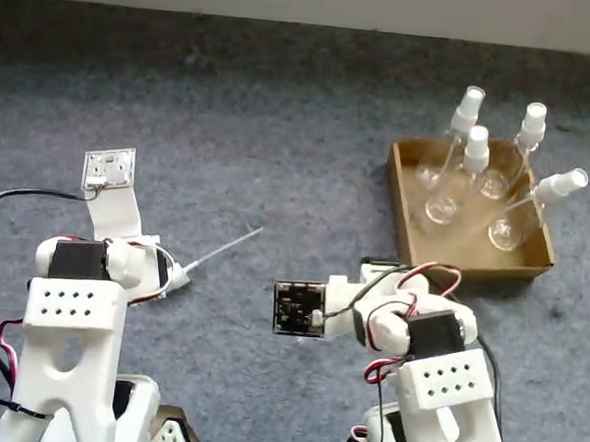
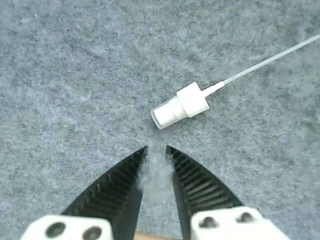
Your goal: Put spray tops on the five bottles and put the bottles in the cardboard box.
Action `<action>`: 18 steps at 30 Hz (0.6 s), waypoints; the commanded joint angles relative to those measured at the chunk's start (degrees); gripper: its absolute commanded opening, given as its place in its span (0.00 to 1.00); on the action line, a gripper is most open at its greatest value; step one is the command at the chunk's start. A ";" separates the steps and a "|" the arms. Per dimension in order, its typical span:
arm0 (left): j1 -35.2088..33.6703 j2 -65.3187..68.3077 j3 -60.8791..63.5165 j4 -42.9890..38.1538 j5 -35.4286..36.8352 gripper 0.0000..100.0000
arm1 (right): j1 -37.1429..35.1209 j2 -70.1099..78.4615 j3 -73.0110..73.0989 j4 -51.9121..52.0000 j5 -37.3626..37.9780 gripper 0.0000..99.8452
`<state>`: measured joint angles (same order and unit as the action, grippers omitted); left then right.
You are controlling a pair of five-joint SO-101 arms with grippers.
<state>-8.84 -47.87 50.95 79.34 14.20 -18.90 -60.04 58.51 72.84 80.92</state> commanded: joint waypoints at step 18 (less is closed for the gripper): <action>-0.13 -1.36 -0.22 -0.97 0.88 0.00 | -8.92 0.48 14.73 -10.51 13.27 0.38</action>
<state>-8.84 -47.87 50.95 79.34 14.20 -27.16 -60.04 71.96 66.95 93.58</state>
